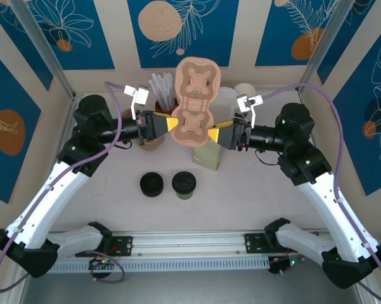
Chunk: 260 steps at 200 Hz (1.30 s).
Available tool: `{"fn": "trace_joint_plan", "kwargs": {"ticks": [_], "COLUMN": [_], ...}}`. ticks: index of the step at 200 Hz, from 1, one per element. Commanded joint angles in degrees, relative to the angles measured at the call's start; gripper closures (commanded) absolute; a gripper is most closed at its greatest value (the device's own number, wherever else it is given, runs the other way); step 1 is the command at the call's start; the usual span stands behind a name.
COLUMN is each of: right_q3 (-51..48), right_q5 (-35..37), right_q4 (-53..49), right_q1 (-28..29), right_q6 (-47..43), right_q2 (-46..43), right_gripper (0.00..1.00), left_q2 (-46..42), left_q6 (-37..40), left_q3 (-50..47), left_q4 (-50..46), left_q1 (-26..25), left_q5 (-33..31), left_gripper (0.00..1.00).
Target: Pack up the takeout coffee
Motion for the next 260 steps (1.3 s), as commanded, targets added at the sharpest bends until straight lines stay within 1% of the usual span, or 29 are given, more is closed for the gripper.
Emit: {"fn": "trace_joint_plan", "kwargs": {"ticks": [1, 31, 49, 66, 80, 92, 101, 106, 123, 131, 138, 162, 191, 208, 239, 260], "right_q3": [1.14, 1.29, 1.59, 2.6, 3.03, 3.42, 3.66, 3.92, 4.45, 4.86, 5.22, 6.79, 8.89, 9.62, 10.21, 10.1], "right_q5": [-0.11, 0.24, 0.46, 0.93, 0.9, 1.46, 2.24, 2.65, 3.53, 4.04, 4.74, 7.05, 8.79, 9.35, 8.39, 5.18], "right_q4": [1.14, 1.27, 0.78, -0.63, -0.84, -1.38, -2.22, -2.74, -4.68, -5.68, -7.04, -12.16, -19.02, -22.55, -27.24, -29.12], "right_q1": [0.62, 0.88, 0.97, 0.97, 0.97, 0.97, 0.97, 0.97, 0.96, 0.92, 0.95, 0.75, 0.29, 0.1, 0.0, 0.0], "right_q6": [-1.31, -1.29, -1.42, -1.69, -2.03, -2.3, -2.56, -2.77, -3.45, -3.65, -3.92, -4.84, -4.98, -4.63, -4.37, -4.67], "right_q2": [-0.11, 0.2, 1.03, 1.73, 1.77, 1.56, 1.49, 1.55, 1.3, 1.21, 1.09, 1.17, 1.65, 1.81, 2.25, 3.02], "right_gripper": [0.61, 0.69, 0.79, 0.83, 0.94, 1.0, 1.0, 1.0, 1.0, 1.0, 1.0, 1.0, 1.0, 1.0, 1.0, 1.0], "left_q2": [0.48, 1.07, 1.48, 1.97, 2.19, 2.28, 2.45, 2.46, 2.37, 2.21, 2.2, 2.5, 3.68, 3.99, 5.91, 6.16], "left_q6": [-0.25, -0.11, 0.42, 0.96, 1.06, 1.28, 1.91, 2.48, 5.65, 7.65, 9.64, 16.23, 24.6, 28.37, 35.54, 41.45], "left_q3": [0.15, 0.61, 1.03, 1.42, 1.43, 1.5, 1.9, 2.23, 4.03, 5.16, 6.5, 11.28, 18.39, 20.95, 25.81, 26.83], "left_q4": [2.45, 2.31, 1.84, 1.33, 1.22, 0.99, 0.31, -0.5, -4.28, -6.77, -9.55, -17.1, -25.7, -27.79, -32.2, -33.14], "left_q1": [-0.87, -1.48, -1.92, -2.28, -2.44, -2.4, -2.43, -2.42, -2.49, -2.46, -2.52, -2.63, -3.18, -3.37, -3.97, -4.68], "left_q5": [0.15, -0.01, -0.05, -0.2, -0.45, -0.65, -0.79, -1.05, -2.53, -3.87, -5.23, -8.47, -12.37, -14.1, -15.7, -14.03], "left_gripper": [0.96, 0.96, 0.96, 0.96, 0.96, 0.95, 0.9, 0.84, 0.57, 0.48, 0.43, 0.35, 0.33, 0.31, 0.31, 0.32]}}
